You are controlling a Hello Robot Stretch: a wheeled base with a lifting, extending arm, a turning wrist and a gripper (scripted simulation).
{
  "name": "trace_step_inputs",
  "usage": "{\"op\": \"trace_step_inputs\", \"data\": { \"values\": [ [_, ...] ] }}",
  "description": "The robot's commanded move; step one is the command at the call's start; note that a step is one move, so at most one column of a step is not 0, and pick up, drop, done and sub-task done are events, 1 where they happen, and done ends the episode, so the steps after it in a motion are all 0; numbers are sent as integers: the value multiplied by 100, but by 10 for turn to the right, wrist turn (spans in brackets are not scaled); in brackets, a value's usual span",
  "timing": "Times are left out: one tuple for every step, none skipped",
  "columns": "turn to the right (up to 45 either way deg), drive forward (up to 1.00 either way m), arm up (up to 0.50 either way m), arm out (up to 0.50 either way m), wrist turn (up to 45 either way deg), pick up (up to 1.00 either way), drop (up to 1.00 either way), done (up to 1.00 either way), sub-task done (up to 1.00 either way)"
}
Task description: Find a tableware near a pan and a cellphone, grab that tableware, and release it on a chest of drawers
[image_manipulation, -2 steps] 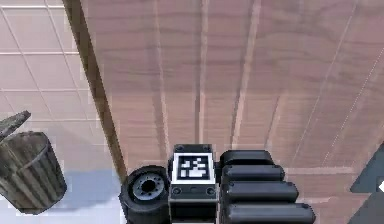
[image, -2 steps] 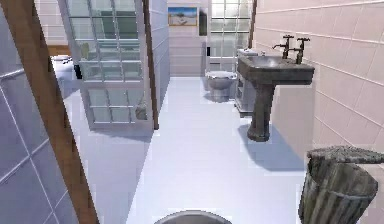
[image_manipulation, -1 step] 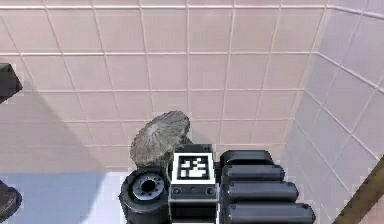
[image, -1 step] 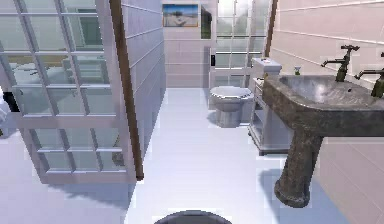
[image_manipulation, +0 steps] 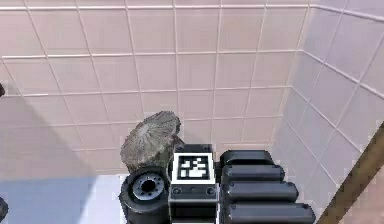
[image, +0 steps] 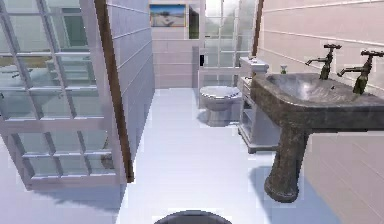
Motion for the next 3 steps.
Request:
{"op": "trace_step_inputs", "data": {
  "values": [
    [0, 100, 0, 0, 0, 0, 0, 0, 0],
    [0, 85, 0, 0, 0, 0, 0, 0, 0],
    [360, 0, 0, 0, 0, 0, 0, 0, 0]
  ]
}}
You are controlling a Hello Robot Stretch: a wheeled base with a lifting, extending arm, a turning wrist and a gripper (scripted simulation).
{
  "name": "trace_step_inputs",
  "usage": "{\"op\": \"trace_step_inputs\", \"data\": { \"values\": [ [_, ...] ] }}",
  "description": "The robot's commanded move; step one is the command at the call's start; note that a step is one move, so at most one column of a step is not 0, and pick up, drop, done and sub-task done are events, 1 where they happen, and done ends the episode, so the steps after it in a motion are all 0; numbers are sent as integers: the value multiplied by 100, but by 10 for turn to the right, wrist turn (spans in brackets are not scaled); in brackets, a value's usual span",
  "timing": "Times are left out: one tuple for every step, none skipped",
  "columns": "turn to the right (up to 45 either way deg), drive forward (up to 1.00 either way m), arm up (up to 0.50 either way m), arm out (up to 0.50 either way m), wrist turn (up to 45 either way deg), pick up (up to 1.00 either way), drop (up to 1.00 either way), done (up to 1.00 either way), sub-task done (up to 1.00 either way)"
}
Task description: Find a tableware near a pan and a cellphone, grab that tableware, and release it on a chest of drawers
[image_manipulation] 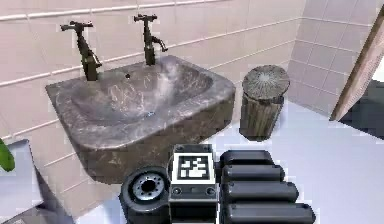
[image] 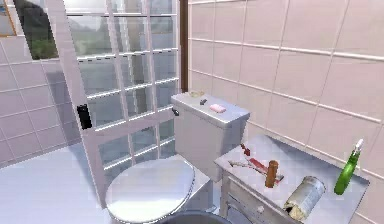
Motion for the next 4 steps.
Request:
{"op": "trace_step_inputs", "data": {
  "values": [
    [0, 40, 0, 0, 0, 0, 0, 0, 0],
    [-450, 0, 0, 0, 0, 0, 0, 0, 0],
    [-450, 0, 0, 0, 0, 0, 0, 0, 0],
    [-450, 0, 0, 0, 0, 0, 0, 0, 0]
  ]
}}
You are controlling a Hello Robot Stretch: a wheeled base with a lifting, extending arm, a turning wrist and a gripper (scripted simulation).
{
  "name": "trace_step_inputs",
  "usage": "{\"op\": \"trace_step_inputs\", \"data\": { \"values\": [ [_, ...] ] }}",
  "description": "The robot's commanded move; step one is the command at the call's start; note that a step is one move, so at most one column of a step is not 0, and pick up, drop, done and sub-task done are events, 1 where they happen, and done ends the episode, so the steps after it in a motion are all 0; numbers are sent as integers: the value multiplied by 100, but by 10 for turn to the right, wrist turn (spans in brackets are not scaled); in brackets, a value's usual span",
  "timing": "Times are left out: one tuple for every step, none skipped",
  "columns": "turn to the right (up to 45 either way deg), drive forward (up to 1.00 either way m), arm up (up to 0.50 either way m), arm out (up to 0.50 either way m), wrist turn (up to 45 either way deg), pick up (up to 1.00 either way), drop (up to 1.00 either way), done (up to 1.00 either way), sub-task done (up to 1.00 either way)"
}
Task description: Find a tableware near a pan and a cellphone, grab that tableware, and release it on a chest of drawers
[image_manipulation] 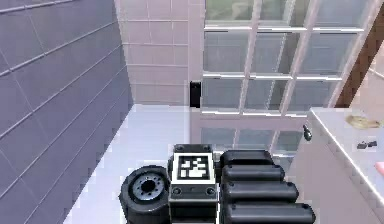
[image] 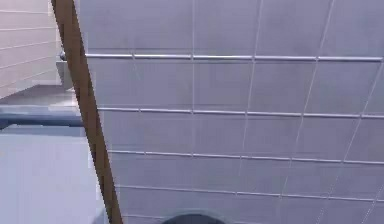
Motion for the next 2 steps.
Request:
{"op": "trace_step_inputs", "data": {
  "values": [
    [-330, 0, 0, 0, 0, 0, 0, 0, 0],
    [450, 0, 0, 0, 0, 0, 0, 0, 0]
  ]
}}
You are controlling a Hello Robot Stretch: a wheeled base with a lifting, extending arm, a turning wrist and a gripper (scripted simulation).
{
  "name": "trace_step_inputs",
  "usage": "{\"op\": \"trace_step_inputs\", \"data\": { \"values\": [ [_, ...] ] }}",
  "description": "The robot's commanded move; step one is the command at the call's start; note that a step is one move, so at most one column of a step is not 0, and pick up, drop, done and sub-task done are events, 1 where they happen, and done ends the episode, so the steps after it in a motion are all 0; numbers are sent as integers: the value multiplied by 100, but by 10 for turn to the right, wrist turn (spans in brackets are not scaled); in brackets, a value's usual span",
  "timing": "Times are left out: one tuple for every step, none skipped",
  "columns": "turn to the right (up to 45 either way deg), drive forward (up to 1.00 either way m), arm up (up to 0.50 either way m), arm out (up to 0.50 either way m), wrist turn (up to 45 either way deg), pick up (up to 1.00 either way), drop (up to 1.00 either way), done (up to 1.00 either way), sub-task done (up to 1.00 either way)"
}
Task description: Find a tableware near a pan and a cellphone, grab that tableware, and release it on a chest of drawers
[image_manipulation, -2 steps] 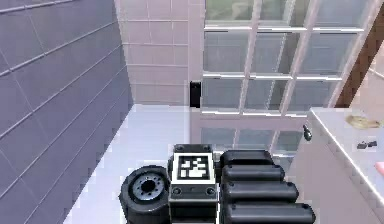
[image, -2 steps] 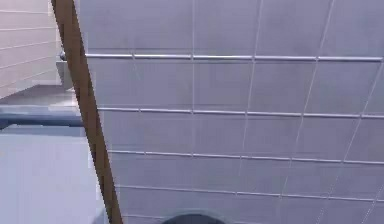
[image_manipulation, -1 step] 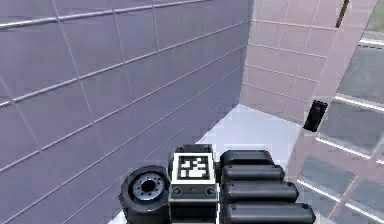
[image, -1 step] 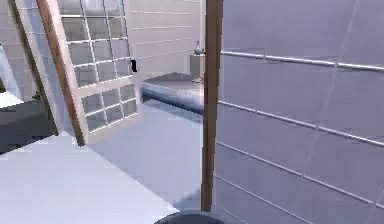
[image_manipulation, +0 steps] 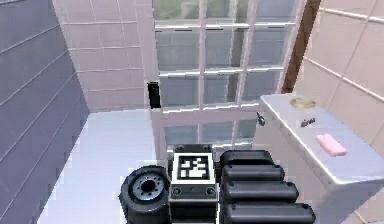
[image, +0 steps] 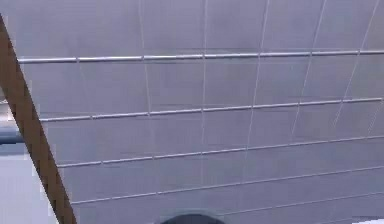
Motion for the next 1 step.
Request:
{"op": "trace_step_inputs", "data": {
  "values": [
    [450, 0, 0, 0, 0, 0, 0, 0, 0]
  ]
}}
